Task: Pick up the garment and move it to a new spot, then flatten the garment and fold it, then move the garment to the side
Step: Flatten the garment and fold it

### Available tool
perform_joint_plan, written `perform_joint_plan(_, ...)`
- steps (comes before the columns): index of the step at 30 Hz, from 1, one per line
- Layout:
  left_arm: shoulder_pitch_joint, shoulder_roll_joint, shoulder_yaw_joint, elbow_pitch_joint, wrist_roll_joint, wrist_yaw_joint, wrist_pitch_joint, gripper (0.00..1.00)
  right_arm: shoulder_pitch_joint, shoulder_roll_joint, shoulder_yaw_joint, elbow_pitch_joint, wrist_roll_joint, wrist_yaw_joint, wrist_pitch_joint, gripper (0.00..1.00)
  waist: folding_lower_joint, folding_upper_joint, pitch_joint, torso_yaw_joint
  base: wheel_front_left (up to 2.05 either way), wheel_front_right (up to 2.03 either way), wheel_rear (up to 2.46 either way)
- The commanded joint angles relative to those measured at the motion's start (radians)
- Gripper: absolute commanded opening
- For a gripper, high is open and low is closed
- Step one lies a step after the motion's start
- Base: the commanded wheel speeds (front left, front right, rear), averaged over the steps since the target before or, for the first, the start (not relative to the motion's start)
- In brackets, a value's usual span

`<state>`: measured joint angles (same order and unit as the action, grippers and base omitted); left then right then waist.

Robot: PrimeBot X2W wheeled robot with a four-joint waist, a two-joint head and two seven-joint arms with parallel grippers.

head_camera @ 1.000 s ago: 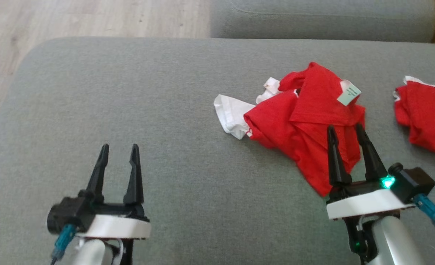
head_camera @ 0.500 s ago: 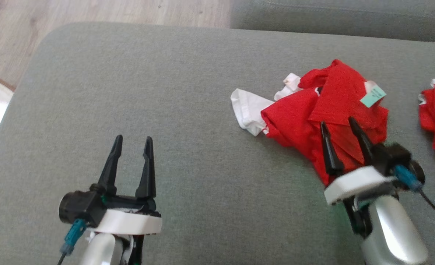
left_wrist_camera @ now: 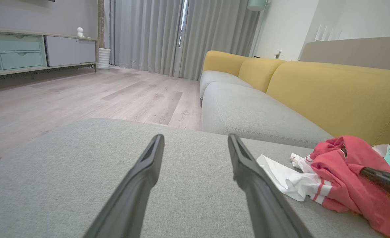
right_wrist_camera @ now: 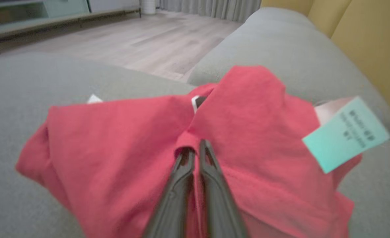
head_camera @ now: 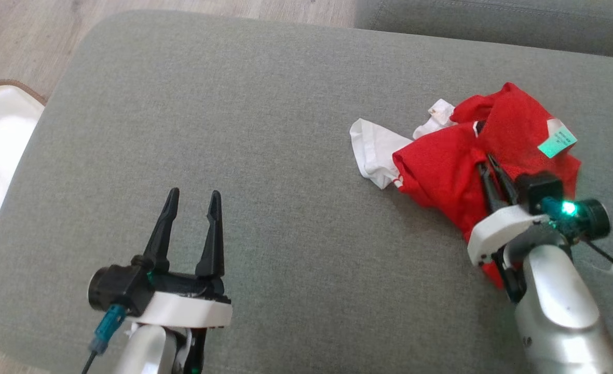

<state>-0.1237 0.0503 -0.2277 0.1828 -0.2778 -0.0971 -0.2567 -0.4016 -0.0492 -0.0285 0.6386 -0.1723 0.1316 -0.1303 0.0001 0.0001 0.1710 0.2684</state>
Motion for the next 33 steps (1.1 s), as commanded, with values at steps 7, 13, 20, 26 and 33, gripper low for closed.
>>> perform_joint_plan(7, -0.042, 0.000, 0.021, -0.027, -0.019, 0.008, -0.005, 1.00, -0.094, -0.001, 0.076, -0.075, 0.124, -0.001, -0.070, 0.00, -0.0001, -0.0001, -0.017, -0.016, 0.00, 0.00, 0.00)
perform_joint_plan(13, -0.038, 0.000, 0.024, -0.036, -0.030, 0.020, -0.005, 1.00, -0.246, -0.001, 0.203, -0.198, 0.233, -0.001, -0.034, 0.00, -0.0001, -0.0001, -0.041, -0.029, 0.00, 0.00, 0.00)
perform_joint_plan(20, -0.023, 0.000, 0.040, -0.038, -0.052, 0.023, -0.005, 1.00, -0.636, -0.009, 0.315, -0.229, 0.401, -0.001, -0.024, 0.00, -0.0001, -0.0001, -0.082, -0.018, 0.00, 0.00, 0.00)
perform_joint_plan(26, -0.010, 0.000, 0.069, -0.057, -0.051, 0.031, -0.005, 1.00, -0.752, -0.068, 0.253, -0.161, 0.473, -0.001, -0.061, 0.00, -0.0001, -0.0001, -0.096, -0.022, 0.00, 0.00, 0.00)
perform_joint_plan(33, 0.000, 0.000, 0.079, -0.072, -0.048, 0.036, -0.005, 1.00, -0.507, -0.197, 0.144, -0.190, 0.456, -0.001, -0.037, 0.00, -0.0001, -0.0001, -0.075, -0.062, 0.00, 0.00, 0.00)
